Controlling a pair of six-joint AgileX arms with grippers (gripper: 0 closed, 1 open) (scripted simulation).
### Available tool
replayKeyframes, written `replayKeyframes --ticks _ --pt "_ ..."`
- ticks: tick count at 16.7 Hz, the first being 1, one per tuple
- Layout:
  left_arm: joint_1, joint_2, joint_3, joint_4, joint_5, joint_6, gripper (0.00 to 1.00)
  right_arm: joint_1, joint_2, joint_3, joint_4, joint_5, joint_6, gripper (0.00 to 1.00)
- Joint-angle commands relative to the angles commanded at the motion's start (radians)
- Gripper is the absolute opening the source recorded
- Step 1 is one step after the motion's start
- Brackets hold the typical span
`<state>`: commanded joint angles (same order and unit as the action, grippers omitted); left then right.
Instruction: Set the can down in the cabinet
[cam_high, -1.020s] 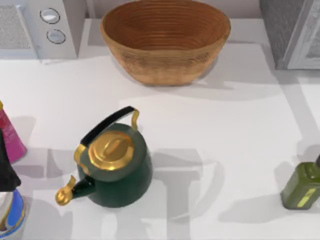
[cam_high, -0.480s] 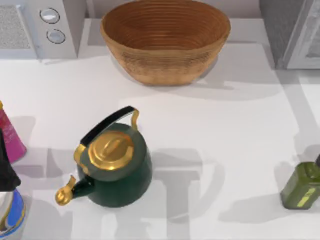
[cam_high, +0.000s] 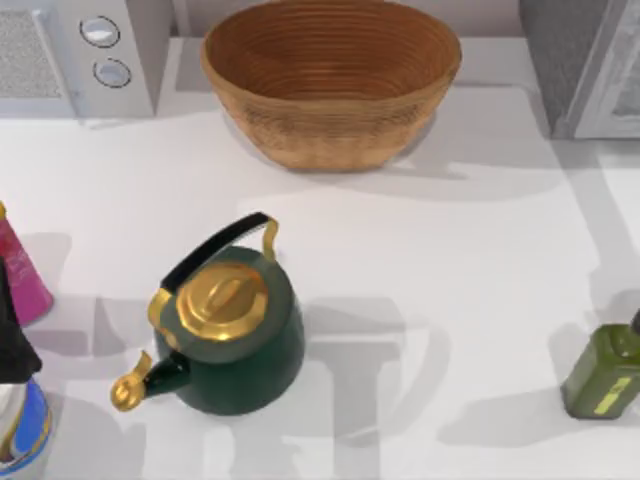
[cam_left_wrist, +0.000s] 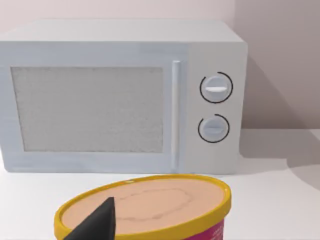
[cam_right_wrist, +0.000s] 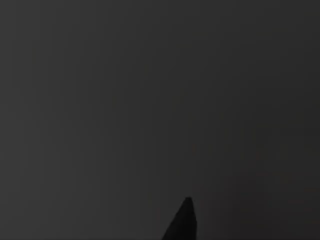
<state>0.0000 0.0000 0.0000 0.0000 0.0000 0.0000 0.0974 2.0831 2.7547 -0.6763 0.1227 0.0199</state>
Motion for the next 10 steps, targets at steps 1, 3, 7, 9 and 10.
replayKeyframes --ticks 1,3,7,9,10 --pt "0.0 0.0 0.0 0.0 0.0 0.0 1.0 0.0 0.0 0.0 0.0 0.0 0.0 0.75" --pt "0.0 0.0 0.0 0.0 0.0 0.0 1.0 0.0 0.0 0.0 0.0 0.0 0.0 0.9" --pt "0.0 0.0 0.0 0.0 0.0 0.0 1.0 0.0 0.0 0.0 0.0 0.0 0.0 1.0" --pt "0.0 0.0 0.0 0.0 0.0 0.0 1.0 0.0 0.0 0.0 0.0 0.0 0.0 1.0" --pt "0.0 0.0 0.0 0.0 0.0 0.0 1.0 0.0 0.0 0.0 0.0 0.0 0.0 1.0"
